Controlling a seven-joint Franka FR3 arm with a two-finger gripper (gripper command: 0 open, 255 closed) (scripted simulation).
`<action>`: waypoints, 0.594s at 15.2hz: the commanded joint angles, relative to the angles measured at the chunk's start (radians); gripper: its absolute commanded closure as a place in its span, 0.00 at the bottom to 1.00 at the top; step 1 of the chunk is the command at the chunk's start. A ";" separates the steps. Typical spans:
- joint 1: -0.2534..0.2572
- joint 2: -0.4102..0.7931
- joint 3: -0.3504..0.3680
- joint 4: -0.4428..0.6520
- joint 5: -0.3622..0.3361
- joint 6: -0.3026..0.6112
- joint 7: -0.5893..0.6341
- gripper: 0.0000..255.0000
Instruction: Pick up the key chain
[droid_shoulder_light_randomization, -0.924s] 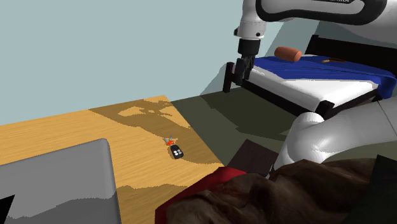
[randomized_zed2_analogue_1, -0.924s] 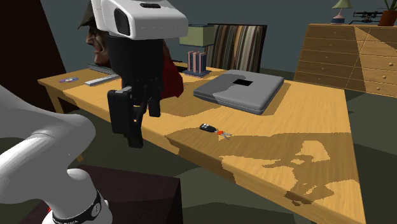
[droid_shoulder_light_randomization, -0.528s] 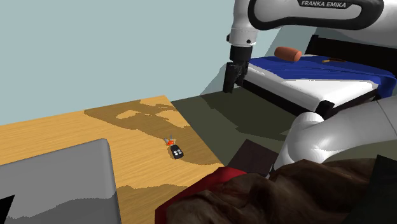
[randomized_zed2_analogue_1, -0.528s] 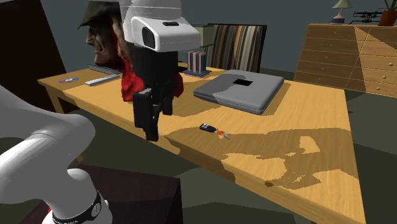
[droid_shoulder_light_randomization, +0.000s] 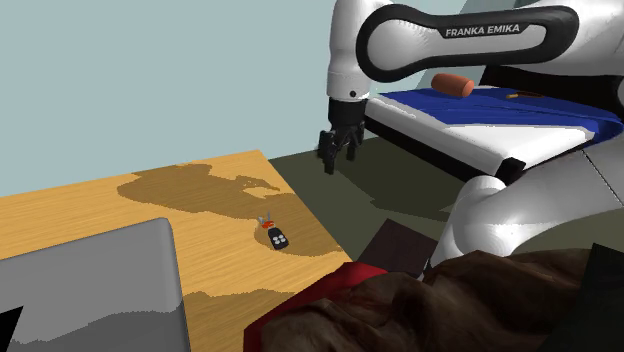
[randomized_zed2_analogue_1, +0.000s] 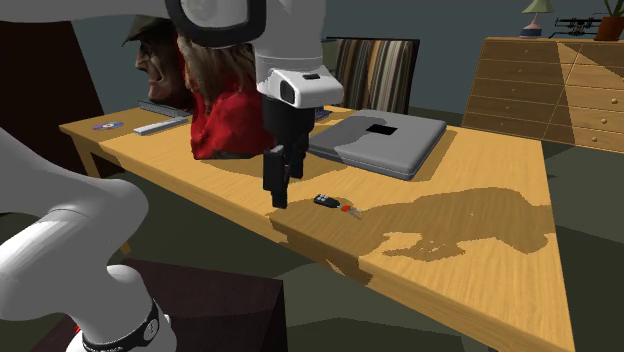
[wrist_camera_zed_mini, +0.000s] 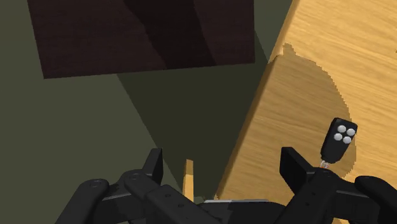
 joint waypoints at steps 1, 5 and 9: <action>0.006 0.043 0.045 0.006 0.024 0.043 0.060 0.00; 0.011 0.142 0.134 0.032 0.056 0.126 0.175 0.00; 0.009 0.262 0.221 0.081 0.063 0.208 0.294 0.00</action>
